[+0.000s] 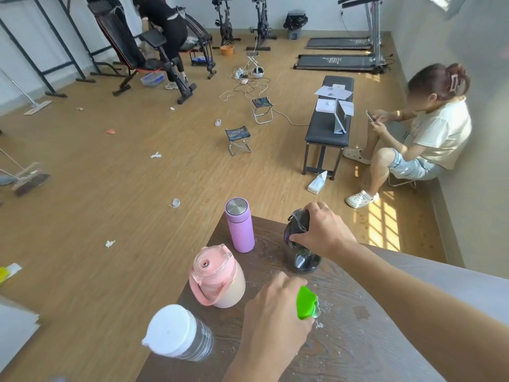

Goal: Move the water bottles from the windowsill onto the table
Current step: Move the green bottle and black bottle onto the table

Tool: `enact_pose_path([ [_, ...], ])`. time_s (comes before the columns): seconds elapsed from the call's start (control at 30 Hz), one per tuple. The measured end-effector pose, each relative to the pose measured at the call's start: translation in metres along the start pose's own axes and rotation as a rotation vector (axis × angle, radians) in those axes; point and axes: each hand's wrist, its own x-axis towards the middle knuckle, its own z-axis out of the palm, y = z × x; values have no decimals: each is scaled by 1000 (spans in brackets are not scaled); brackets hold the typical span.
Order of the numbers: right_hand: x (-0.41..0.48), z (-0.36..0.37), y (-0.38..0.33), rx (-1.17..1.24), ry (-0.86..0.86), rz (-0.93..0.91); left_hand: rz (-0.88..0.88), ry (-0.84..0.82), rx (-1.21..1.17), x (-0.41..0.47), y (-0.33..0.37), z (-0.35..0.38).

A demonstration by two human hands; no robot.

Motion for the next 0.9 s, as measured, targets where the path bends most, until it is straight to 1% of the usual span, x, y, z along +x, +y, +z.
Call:
enact_pose_path([
  [0.1, 0, 2, 0, 15, 19, 19, 10, 2, -5, 0, -1, 1],
  [0.2, -2, 5, 1, 32, -5, 42, 2, -12, -21, -2, 0, 4],
  [0.3, -8, 6, 3, 111, -25, 55, -1, -26, -13, -2, 2, 4],
  [0.47, -43, -3, 24, 157, -62, 92, 63, 3, 75, 7, 22, -12],
  [0.57, -80, -28, 62, 150, -11, 125, 168, 26, 99, 23, 65, -20],
  [0.67, -131, -62, 122, 134, 104, 217, 295, 7, 96, 38, 126, -12],
  [0.8, -222, -98, 211, 103, 230, 388, 430, -117, 36, 45, 224, 29],
  [0.9, -291, -128, 277, 16, 308, 491, 526, -212, 16, 46, 305, 75],
])
